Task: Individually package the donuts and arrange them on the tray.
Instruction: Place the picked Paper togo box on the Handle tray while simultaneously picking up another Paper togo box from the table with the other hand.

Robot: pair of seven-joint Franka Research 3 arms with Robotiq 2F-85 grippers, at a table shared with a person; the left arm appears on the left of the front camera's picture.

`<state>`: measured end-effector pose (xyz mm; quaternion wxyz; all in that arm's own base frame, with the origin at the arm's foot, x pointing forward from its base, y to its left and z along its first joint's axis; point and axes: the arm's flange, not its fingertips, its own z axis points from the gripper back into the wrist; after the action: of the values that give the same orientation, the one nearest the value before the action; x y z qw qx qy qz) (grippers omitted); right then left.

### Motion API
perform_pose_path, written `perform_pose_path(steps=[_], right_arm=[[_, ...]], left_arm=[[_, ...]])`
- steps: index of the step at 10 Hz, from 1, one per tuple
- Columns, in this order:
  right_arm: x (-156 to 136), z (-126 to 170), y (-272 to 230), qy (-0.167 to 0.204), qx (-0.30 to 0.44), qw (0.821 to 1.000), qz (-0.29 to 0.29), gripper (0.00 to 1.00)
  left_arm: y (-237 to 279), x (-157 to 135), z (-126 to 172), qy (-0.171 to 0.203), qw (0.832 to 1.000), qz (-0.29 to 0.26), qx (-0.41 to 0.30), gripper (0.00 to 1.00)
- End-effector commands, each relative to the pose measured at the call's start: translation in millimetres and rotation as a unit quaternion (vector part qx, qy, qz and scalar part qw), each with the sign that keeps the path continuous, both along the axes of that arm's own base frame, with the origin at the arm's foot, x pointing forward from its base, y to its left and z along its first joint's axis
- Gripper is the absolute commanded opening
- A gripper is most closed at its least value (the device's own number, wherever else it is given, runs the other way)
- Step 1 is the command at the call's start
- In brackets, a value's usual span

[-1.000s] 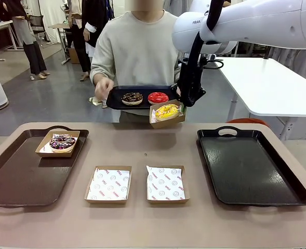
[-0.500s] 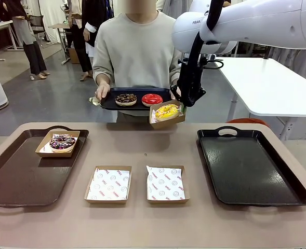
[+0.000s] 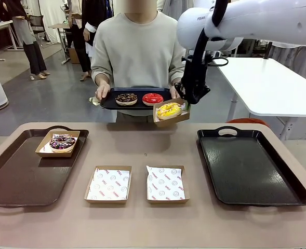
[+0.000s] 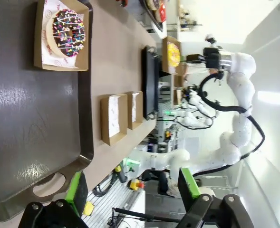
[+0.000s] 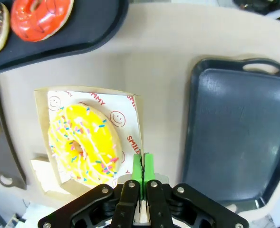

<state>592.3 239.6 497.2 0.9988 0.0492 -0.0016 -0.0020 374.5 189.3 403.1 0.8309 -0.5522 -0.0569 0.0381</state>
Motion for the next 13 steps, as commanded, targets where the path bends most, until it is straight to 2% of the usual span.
perform_pose_path(steps=[1,3,4,6,8,13], right_arm=[[-40,19,-51,0.002,0.016,1.000,0.009,0.01],[-59,26,-113,-0.005,0.035,0.999,0.016,0.01],[-65,18,-140,-0.012,0.047,0.998,0.035,0.01],[-70,-3,-185,-0.029,0.071,0.997,0.020,0.01],[-67,-29,-207,-0.030,0.070,0.997,0.000,0.01],[-37,-65,-214,0.022,0.032,0.998,-0.040,0.01]], left_arm=[[-32,4,34,0.026,0.997,-0.015,0.077,1.00],[-78,13,60,0.058,0.987,-0.041,0.145,1.00],[-105,11,71,0.058,0.981,-0.051,0.179,1.00],[-156,11,84,0.069,0.969,-0.061,0.229,1.00],[-211,12,81,0.071,0.953,-0.067,0.287,1.00],[-303,7,32,0.072,0.911,-0.069,0.399,1.00]])
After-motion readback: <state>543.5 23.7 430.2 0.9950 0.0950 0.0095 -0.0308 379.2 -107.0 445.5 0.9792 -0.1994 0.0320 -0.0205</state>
